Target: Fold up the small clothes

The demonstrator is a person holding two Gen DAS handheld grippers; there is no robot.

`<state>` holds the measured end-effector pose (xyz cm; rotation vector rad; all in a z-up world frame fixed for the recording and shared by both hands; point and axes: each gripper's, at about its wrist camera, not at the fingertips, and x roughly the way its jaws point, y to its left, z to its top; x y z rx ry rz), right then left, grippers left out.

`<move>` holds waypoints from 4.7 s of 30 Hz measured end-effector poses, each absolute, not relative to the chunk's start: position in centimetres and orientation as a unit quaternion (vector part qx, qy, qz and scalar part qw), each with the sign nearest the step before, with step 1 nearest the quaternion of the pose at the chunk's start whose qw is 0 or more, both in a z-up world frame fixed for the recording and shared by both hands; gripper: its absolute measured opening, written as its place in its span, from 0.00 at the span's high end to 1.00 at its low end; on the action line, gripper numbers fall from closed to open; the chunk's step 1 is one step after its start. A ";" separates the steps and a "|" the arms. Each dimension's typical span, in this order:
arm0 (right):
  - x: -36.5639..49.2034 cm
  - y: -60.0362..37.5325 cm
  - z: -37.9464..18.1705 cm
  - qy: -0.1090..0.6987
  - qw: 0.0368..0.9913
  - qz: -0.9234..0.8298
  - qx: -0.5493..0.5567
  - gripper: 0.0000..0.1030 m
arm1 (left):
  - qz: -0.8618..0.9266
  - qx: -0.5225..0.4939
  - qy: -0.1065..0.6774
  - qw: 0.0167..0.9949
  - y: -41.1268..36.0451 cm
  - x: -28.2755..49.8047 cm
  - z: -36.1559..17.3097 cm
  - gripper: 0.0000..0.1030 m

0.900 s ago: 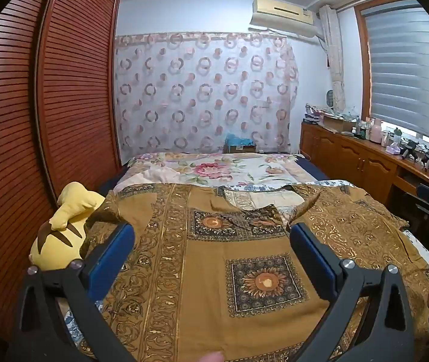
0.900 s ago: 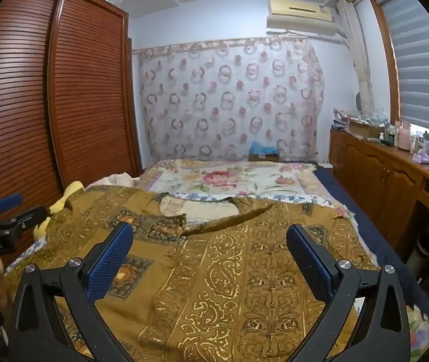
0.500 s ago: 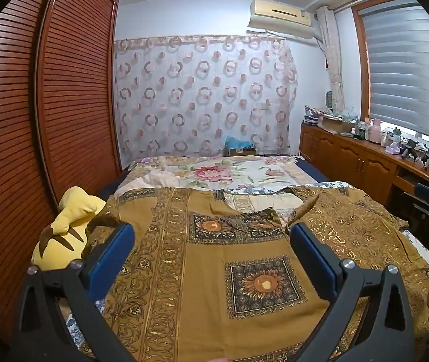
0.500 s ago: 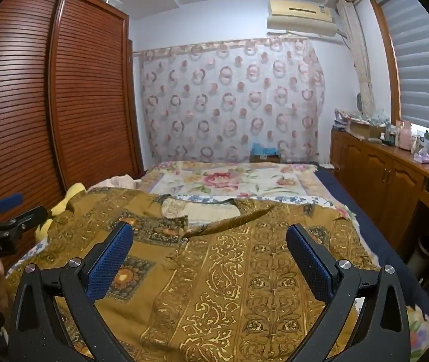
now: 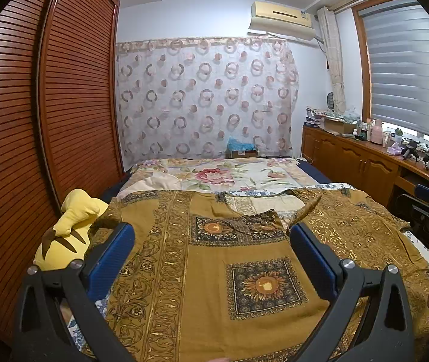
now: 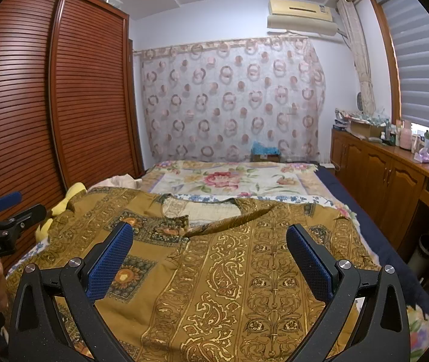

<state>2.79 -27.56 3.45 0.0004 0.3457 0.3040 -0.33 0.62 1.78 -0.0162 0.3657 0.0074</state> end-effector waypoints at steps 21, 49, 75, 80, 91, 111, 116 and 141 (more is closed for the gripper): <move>2.9 -27.6 3.3 0.172 0.973 0.151 0.000 0.00 | 0.007 -0.007 0.179 0.984 0.6 -0.6 2.2 0.00; 2.9 -27.5 3.3 0.173 0.973 0.152 0.001 0.00 | 0.006 -0.005 0.173 0.985 0.4 -1.0 2.9 0.00; 3.3 -26.5 2.8 0.181 0.969 0.169 -0.003 0.00 | 0.007 0.007 0.189 0.982 0.5 -0.2 2.1 0.00; 3.3 -25.1 2.3 0.188 0.965 0.185 -0.014 0.00 | 0.014 0.013 0.210 0.977 2.1 0.5 0.4 0.00; 4.6 -22.8 0.7 0.213 0.952 0.217 -0.037 0.00 | 0.013 0.005 0.266 0.964 6.6 1.7 -2.8 0.00; 6.6 -17.7 -1.7 0.243 0.926 0.271 -0.100 0.00 | 0.007 -0.039 0.335 0.941 16.9 4.7 -5.5 0.05; 7.0 -16.6 -1.9 0.249 0.919 0.285 -0.109 0.00 | 0.001 -0.060 0.358 0.932 18.7 6.3 -6.6 0.14; 7.6 -15.3 -3.4 0.278 0.900 0.317 -0.114 0.00 | -0.016 -0.044 0.409 0.911 20.4 11.0 -7.5 1.00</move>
